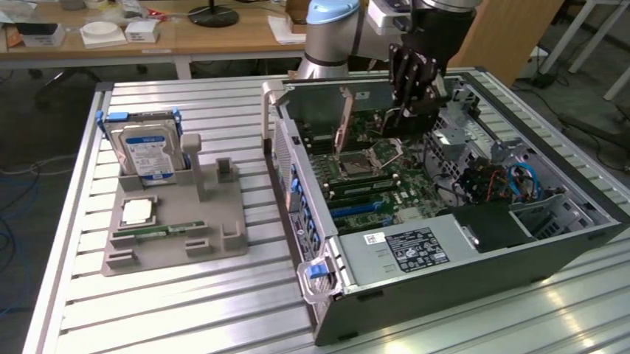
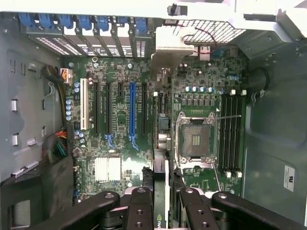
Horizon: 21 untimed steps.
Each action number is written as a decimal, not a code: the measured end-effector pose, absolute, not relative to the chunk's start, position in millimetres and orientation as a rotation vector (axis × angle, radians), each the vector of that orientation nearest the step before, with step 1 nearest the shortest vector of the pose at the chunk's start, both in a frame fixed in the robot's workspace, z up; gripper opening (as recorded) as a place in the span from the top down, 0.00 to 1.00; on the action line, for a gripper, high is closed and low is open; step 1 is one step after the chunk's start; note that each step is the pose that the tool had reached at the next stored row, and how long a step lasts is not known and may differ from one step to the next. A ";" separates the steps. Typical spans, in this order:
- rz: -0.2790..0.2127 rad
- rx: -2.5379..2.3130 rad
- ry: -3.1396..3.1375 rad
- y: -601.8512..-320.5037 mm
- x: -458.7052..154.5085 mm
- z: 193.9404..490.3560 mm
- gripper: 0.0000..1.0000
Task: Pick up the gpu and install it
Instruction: 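Insert the gpu into the slot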
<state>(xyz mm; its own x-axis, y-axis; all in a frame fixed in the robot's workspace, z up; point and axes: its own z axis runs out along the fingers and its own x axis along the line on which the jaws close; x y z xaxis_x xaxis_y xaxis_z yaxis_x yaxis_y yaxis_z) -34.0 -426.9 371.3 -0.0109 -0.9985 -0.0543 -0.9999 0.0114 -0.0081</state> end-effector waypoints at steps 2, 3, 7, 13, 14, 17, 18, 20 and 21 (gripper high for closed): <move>0.050 -2.178 2.202 -427.0 -34.0 369.6 0.74; 0.050 -2.178 2.202 -427.1 -34.0 369.1 0.74; 0.050 -2.178 2.202 -427.2 -34.0 367.0 0.74; 0.048 -2.177 2.200 -427.4 -34.3 358.0 0.74; 0.048 -2.177 2.200 -427.3 -34.3 356.2 0.74; 0.048 -2.179 2.198 -427.8 -34.4 351.5 0.74; 0.049 -2.179 2.198 -427.9 -34.4 350.1 0.74; 0.047 -2.179 2.199 -427.9 -36.6 346.6 0.74; 0.048 -2.180 2.199 -427.9 -36.6 344.9 0.74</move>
